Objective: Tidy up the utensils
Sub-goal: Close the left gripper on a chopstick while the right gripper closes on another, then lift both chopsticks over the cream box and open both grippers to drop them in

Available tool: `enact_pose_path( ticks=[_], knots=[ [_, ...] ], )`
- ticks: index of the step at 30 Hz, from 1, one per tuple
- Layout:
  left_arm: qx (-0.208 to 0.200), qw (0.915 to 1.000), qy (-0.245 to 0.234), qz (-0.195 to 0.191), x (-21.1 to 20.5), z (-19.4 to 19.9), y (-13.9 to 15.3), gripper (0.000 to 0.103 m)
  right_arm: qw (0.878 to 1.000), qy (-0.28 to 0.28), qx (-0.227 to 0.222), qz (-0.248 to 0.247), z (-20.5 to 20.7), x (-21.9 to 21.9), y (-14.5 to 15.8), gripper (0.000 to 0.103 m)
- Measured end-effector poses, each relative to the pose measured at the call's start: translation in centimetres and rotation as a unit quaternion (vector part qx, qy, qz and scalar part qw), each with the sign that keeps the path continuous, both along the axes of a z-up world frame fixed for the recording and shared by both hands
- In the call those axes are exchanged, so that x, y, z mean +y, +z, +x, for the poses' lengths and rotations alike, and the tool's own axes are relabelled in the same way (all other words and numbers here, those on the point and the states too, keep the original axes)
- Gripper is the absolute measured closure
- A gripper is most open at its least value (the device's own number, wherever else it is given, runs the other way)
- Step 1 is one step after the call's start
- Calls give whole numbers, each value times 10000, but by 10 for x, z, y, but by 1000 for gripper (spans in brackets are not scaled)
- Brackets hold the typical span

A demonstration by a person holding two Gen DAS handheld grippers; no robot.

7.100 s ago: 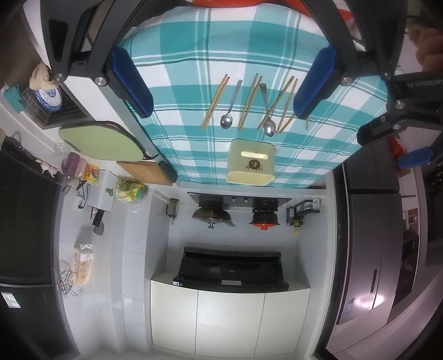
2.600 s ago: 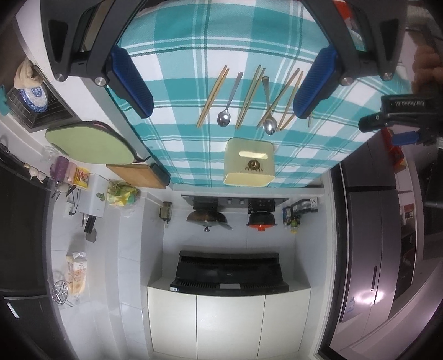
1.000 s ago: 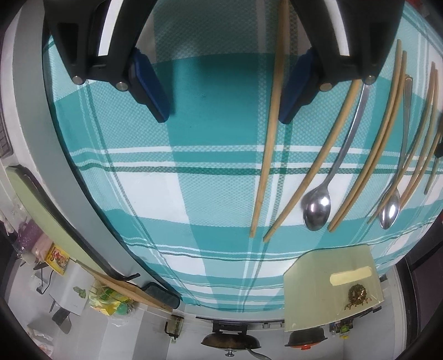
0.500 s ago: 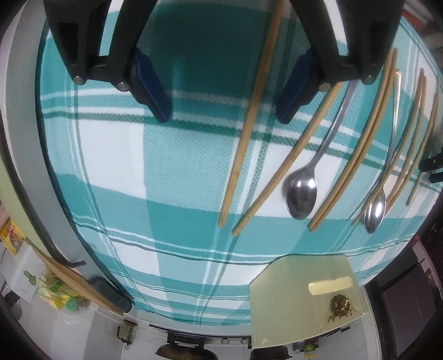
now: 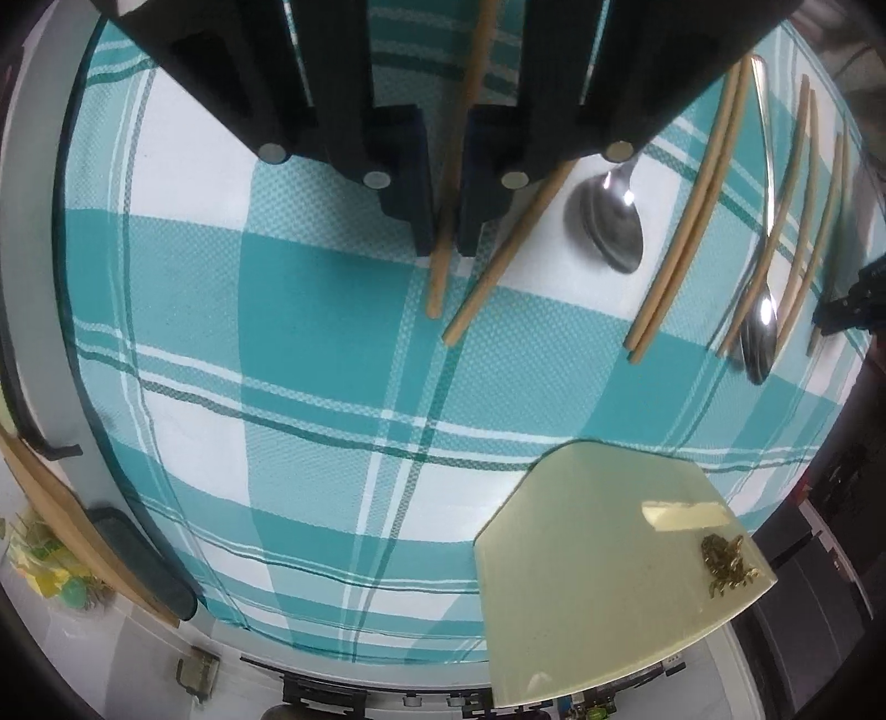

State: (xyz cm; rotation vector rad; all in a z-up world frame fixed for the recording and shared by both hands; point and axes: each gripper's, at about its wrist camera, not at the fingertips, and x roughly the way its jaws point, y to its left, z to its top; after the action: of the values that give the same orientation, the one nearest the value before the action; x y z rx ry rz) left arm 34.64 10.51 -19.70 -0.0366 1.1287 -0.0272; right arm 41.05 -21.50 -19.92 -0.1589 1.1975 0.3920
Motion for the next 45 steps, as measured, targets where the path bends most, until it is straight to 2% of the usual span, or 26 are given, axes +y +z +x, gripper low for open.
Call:
enact_pose_path(
  ticks=[5,14,22,28,32,35,37,39,43,45],
  knots=[
    [-607,9975,81,-362,14,-13,38,99,9976,-334,-113,590,-1,-15,19,96],
    [-1711,9816,56,-842,26,-45,124,99,9836,-382,-1227,1269,-57,-22,124,96],
    [-2309,9663,-73,-1134,28,-57,177,99,9646,-224,-2083,1604,-90,-6,196,96],
    [-2684,9534,-163,-1369,30,-28,228,99,9454,-182,-2719,1787,-82,14,242,96],
    [-3091,9406,-212,-1388,26,4,272,99,9293,-213,-3136,1940,-50,30,281,96],
    [-3323,9332,-209,-1349,21,34,294,99,9204,-211,-3375,1961,-22,42,303,96],
    [-3369,9328,-204,-1262,15,57,298,99,9178,-213,-3455,1943,-1,51,309,96],
    [-3310,9358,-206,-1193,8,79,293,99,9196,-271,-3440,1878,21,58,306,96],
    [-2733,9544,-320,-1161,-9,125,258,99,9393,-295,-2965,1701,62,74,279,96],
    [-2362,9643,-380,-1136,-18,144,235,99,9509,-309,-2607,1640,79,79,256,96]
  ],
)
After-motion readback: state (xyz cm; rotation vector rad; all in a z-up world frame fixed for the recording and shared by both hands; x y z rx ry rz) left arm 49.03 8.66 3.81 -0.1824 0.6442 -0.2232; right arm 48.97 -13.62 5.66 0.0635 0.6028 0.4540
